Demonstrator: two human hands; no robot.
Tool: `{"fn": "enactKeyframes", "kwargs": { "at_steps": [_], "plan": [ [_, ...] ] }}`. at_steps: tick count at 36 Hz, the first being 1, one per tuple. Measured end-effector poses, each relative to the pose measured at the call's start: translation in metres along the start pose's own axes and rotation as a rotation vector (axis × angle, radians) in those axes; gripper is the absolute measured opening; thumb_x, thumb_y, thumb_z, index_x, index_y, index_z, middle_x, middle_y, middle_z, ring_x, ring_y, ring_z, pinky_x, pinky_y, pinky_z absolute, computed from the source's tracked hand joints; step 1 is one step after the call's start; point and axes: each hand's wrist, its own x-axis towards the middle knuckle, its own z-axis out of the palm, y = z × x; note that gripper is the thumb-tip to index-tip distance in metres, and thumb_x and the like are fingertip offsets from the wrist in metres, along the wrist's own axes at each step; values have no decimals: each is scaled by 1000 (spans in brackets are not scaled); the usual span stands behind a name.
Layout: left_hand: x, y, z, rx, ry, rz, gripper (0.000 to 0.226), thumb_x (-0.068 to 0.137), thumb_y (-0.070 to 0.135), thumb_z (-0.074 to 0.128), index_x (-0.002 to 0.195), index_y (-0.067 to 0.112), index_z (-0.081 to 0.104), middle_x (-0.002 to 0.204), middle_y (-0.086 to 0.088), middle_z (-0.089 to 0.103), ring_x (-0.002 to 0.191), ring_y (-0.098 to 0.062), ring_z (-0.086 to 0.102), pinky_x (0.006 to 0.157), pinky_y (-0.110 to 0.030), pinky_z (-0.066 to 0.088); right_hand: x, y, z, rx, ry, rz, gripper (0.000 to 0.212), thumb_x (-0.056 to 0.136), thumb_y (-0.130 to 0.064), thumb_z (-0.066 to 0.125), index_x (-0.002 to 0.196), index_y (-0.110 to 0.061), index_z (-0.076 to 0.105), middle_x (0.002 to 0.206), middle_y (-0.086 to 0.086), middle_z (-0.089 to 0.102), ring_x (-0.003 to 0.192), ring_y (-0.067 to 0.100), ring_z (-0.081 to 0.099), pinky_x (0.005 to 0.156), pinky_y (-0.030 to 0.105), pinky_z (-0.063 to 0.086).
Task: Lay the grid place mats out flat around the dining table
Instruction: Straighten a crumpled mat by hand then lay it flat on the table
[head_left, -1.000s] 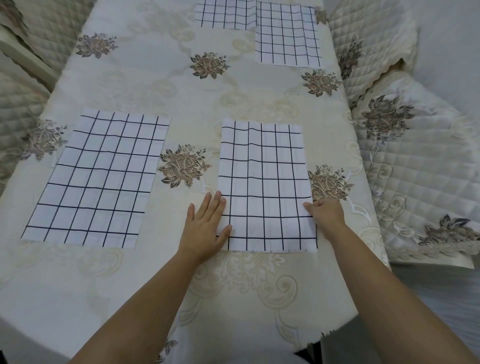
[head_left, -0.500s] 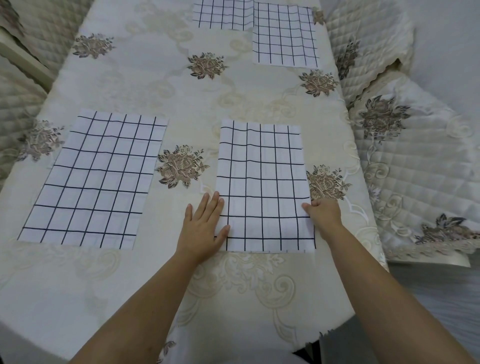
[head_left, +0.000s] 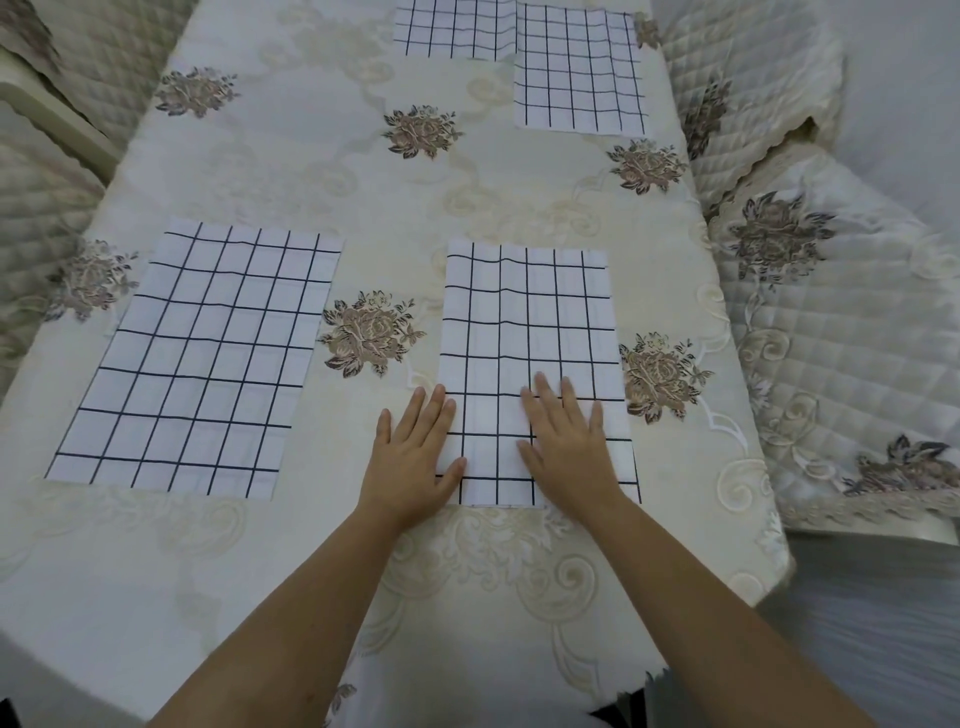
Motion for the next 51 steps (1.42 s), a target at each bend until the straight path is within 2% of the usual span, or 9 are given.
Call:
{"fn": "enactKeyframes", "kwargs": {
  "at_steps": [5, 9, 13, 16, 22, 25, 31, 40, 51],
  "plan": [
    [0, 1, -3, 28, -2, 0, 65, 85, 40, 33, 143, 12, 32, 153, -4, 26, 141, -21, 20, 106, -54, 24, -7, -1, 14, 14, -87, -37, 58, 96, -48, 19, 140, -13, 36, 147, 7, 40, 136, 30, 32, 98, 58, 34],
    [1, 3, -6, 57, 1, 3, 55, 87, 29, 31, 138, 11, 41, 148, -5, 38, 135, -25, 38, 99, -57, 35, 7, -10, 8, 28, -94, -132, 62, 98, -45, 7, 139, -11, 39, 147, 6, 40, 134, 32, 39, 99, 58, 34],
    [2, 2, -5, 52, 14, 2, 52, 91, 29, 30, 140, 14, 38, 148, -2, 37, 137, -21, 31, 101, -55, 34, 33, -33, 1, 52, -102, -249, 52, 94, -37, 28, 134, -10, 49, 141, 6, 48, 128, 32, 48, 93, 59, 41],
    [1, 3, -7, 23, 26, 12, 52, 91, 29, 31, 141, 13, 35, 148, -3, 37, 137, -18, 24, 103, -56, 31, 45, -49, 2, 48, -142, -307, 54, 91, -35, 30, 133, -9, 50, 141, 6, 48, 128, 31, 48, 94, 57, 41],
    [2, 5, -6, 40, 9, 0, 53, 88, 29, 33, 136, 12, 45, 148, -4, 37, 138, -19, 24, 103, -56, 32, 73, -51, 7, 124, -204, -373, 79, 85, -60, -5, 150, -16, 10, 158, -2, 5, 146, 21, 1, 115, 49, 1],
    [3, 5, -5, 59, 23, -9, 55, 89, 30, 32, 139, 12, 41, 149, -4, 36, 138, -19, 23, 103, -55, 32, 91, -41, 9, 83, -158, -382, 82, 86, -60, -10, 148, -16, 21, 156, -1, 17, 145, 24, 13, 113, 53, 9],
    [4, 4, -3, 90, 38, -13, 56, 89, 32, 31, 142, 14, 32, 151, -4, 31, 139, -20, 23, 104, -55, 31, 145, -22, 8, -9, -101, -402, 70, 93, -56, 10, 143, -15, 35, 151, 3, 34, 138, 31, 32, 103, 61, 27],
    [4, 2, 2, 53, 61, -33, 56, 91, 33, 30, 145, 16, 29, 153, -2, 25, 142, -20, 22, 106, -50, 26, 215, -8, 0, -22, -58, -339, 60, 98, -47, 25, 150, -23, 8, 158, -9, 3, 146, 22, -1, 111, 59, 5],
    [3, 2, 3, 73, 67, -48, 59, 89, 34, 31, 145, 17, 27, 154, 0, 22, 142, -17, 19, 108, -47, 21, 241, -13, -8, -56, -96, -242, 61, 98, -48, 16, 150, -23, -5, 157, -10, -11, 145, 23, -13, 112, 59, -3]
  ]
}}
